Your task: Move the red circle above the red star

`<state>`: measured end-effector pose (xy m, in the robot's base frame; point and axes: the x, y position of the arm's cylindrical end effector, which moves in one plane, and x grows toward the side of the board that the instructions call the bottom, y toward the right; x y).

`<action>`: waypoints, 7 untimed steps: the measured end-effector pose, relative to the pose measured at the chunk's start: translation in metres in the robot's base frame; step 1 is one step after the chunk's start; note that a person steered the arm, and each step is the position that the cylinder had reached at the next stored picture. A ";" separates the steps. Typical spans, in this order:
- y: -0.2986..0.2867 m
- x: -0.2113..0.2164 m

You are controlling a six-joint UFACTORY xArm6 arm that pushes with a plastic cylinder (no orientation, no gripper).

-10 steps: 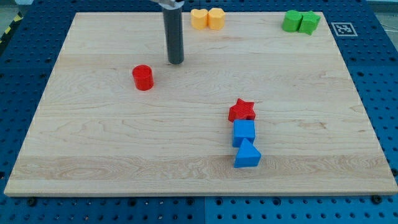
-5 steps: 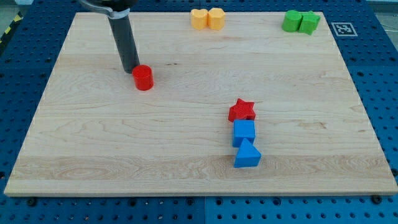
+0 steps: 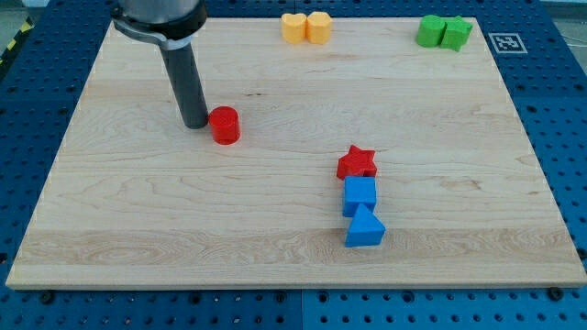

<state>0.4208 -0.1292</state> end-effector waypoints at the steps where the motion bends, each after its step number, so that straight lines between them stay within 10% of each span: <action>1: 0.005 0.015; 7: 0.070 -0.003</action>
<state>0.4182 -0.0594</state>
